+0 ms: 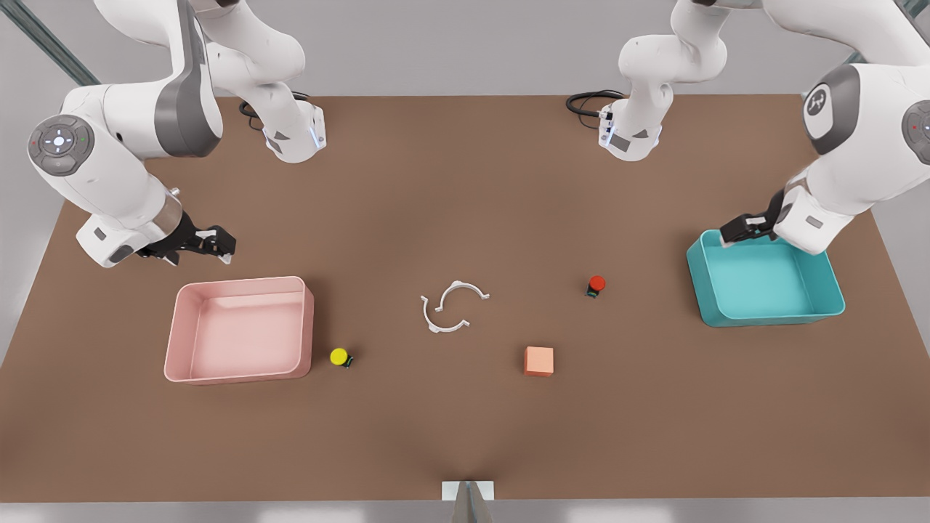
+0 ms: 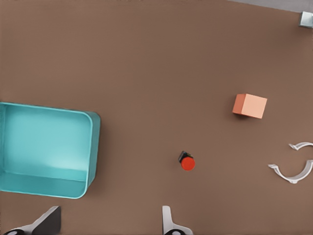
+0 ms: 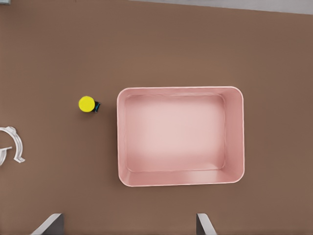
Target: Place the red button in the blue storage box with the left arm, and place the yellow button in the pink storage box with the right arm
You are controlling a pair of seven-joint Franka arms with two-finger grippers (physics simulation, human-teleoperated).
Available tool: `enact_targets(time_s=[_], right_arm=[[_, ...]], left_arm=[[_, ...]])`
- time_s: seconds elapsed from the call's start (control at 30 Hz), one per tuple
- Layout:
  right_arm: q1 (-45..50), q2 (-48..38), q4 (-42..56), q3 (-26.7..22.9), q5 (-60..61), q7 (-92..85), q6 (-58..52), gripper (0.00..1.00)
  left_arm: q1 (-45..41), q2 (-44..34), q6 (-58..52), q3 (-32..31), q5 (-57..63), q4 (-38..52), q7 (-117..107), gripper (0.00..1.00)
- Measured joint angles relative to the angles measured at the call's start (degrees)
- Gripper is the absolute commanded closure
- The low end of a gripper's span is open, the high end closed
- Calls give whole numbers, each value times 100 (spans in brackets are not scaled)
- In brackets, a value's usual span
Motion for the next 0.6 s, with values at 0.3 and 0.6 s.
enact_targets(time_s=[0.3, 0.6], right_arm=[[27, 1171, 99, 362, -12, -51, 479, 0], [51, 2963, 149, 781, -34, -440, 2021, 0]], left_arm=[[-1721, 936, 1157, -12, -1, -1105, 489, 0], [-1807, 632, 4623, -1, 16, -3988, 888, 0]])
